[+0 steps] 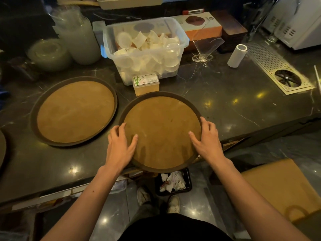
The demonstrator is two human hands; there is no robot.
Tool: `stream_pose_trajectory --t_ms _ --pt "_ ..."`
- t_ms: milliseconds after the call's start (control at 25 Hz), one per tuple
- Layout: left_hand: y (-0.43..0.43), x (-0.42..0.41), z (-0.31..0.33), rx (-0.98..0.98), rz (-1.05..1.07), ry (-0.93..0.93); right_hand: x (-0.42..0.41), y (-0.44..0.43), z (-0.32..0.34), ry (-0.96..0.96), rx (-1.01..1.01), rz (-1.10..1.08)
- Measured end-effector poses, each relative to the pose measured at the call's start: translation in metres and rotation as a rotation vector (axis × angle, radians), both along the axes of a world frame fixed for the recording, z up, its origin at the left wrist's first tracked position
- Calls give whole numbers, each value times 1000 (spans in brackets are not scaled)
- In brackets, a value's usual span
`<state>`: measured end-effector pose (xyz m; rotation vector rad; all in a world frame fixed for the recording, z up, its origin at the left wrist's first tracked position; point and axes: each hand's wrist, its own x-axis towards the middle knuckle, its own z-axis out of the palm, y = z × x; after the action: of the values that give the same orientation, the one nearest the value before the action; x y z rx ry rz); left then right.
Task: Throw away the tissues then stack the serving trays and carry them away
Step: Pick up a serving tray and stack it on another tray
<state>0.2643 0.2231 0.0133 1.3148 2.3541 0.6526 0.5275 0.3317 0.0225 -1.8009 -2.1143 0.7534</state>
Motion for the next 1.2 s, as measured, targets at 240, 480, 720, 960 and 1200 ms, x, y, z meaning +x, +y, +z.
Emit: stream_pose_trajectory --t_ms 240,480,720,960,1200 --pt "9 -20 -14 -91 -1 -79 -9 10 -13 -42 -66 -152" --pt "19 -24 -24 -134 127 -185 -3 20 -27 -91 -152 -162" --pt "37 -24 -31 -182 225 -242 1 40 -34 2 -240 -205" --pt "37 -18 -24 -50 332 -207 4 43 -35 116 -154 -271" --pt "16 5 -1 101 400 -184 18 32 -23 241 -7 -224"
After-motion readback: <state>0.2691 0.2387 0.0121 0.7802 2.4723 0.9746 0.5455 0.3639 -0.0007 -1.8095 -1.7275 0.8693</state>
